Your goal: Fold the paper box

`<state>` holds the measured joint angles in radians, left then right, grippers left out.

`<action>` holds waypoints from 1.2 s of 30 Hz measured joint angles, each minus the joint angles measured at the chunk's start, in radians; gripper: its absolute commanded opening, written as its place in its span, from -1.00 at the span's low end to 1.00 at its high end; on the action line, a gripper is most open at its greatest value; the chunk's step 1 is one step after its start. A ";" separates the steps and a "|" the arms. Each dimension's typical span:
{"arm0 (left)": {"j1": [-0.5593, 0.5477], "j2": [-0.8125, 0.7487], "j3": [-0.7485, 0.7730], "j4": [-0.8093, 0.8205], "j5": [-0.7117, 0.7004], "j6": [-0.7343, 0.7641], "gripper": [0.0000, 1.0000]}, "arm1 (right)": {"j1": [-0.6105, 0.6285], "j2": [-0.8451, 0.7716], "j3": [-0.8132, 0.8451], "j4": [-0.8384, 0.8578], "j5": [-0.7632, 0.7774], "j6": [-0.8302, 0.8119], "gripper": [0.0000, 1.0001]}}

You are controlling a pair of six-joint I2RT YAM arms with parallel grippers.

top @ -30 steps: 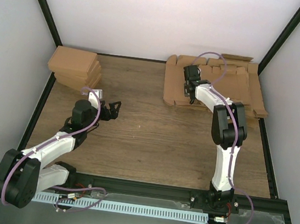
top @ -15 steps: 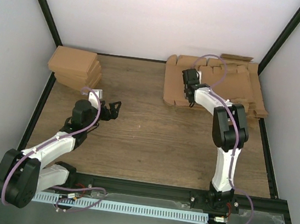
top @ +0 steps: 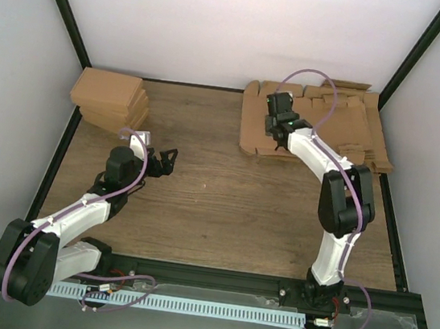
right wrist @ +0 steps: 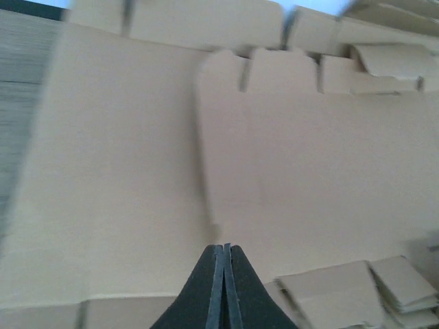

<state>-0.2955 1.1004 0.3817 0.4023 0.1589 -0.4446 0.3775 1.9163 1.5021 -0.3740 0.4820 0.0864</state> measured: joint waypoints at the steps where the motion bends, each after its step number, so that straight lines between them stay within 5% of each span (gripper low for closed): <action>1: 0.000 0.000 0.000 0.000 0.000 0.000 1.00 | 0.017 -0.008 0.000 0.000 -0.013 -0.001 -0.98; 4: 0.000 0.000 0.000 0.000 0.000 0.000 1.00 | 0.074 -0.032 0.000 0.000 -0.055 -0.004 -0.60; 10: 0.000 0.000 0.000 0.000 0.000 0.000 1.00 | 0.117 -0.054 -0.001 -0.001 -0.093 -0.024 0.55; 15: 0.000 -0.003 0.000 0.000 0.000 0.000 1.00 | 0.102 -0.008 0.000 0.000 -0.060 -0.024 0.96; 36: -0.002 -0.003 0.000 0.000 0.002 0.000 1.00 | 0.000 0.270 0.178 -0.124 -0.060 0.012 0.93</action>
<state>-0.2974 1.0973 0.3817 0.4023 0.1608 -0.4446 0.3771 2.1864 1.6798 -0.4984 0.4217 0.0986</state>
